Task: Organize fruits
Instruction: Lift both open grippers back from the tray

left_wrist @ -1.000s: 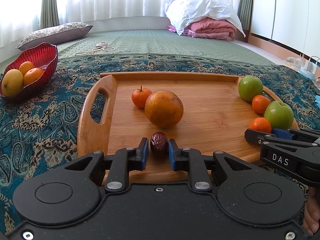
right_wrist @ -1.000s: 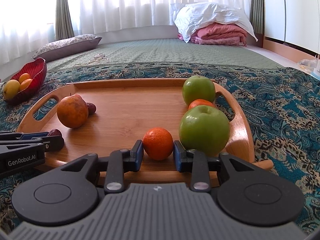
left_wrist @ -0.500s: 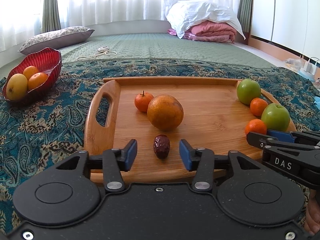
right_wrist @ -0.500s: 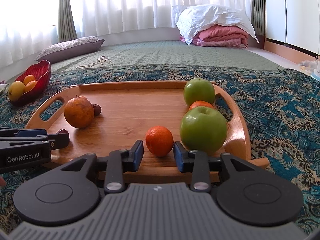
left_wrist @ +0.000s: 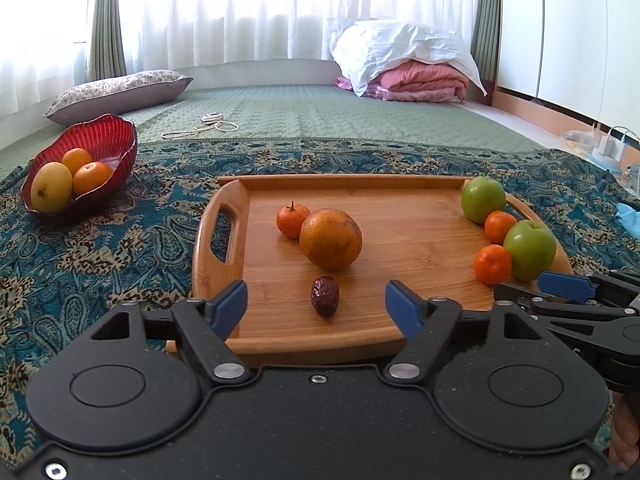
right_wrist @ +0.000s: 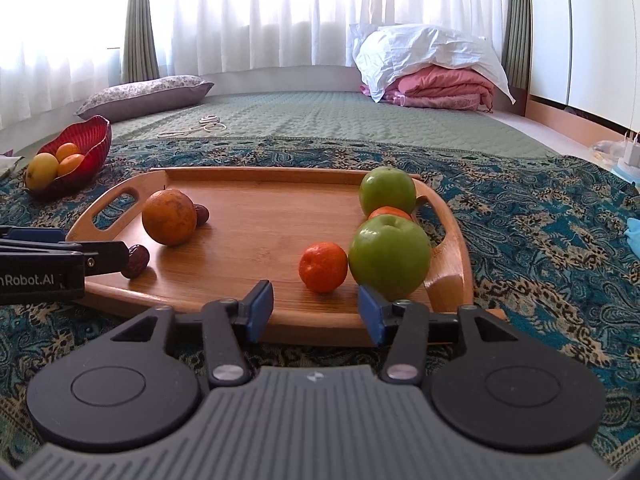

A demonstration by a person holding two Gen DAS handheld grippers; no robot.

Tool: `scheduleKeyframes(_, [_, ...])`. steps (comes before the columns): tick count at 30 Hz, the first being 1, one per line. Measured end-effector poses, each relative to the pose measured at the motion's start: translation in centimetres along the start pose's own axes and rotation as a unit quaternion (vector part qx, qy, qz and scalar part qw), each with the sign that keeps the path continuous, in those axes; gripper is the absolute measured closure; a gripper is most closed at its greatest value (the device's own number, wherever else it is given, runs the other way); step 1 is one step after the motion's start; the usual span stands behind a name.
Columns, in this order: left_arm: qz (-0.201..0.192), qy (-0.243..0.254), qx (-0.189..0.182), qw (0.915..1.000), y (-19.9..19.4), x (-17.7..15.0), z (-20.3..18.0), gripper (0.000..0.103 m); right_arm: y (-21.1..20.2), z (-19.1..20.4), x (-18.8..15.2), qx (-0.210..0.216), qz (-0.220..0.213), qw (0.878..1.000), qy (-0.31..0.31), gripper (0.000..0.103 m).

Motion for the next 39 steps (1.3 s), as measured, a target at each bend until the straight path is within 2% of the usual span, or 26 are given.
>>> scheduleKeyframes(12, [0.011,-0.01,-0.004,0.9999,-1.7,-2.1,0.2,0.017,-1.8,0.1,-1.3,0.002,-0.002,1.0,-0.009,0.024])
scheduleKeyframes(23, [0.032,-0.023,0.005,0.9992,-1.9,-4.5,0.9,0.015,-2.2,-0.8,-3.2,-0.006,0.01,1.0,-0.001,0.02])
scheduleKeyframes(32, [0.052,-0.021,0.018,0.9983,-1.1,-6.3,1.1,0.013,-1.9,-1.1,-4.4,-0.009,0.023,1.0,0.005,0.016])
scheduleKeyframes(39, [0.052,-0.007,0.031,0.9981,-0.4,-6.6,0.9,0.009,-1.2,-0.8,-5.2,-0.017,0.028,0.999,-0.003,0.014])
Point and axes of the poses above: each gripper's, at about its wrist camera, not at the fingertips, and y roughly the way its jaws point, z to its left, x to its top, the point moved 9 cm from there along y, roughly the way its jaws point, and after that the axes turned 7 degrees about z, right-handed, at the moved point
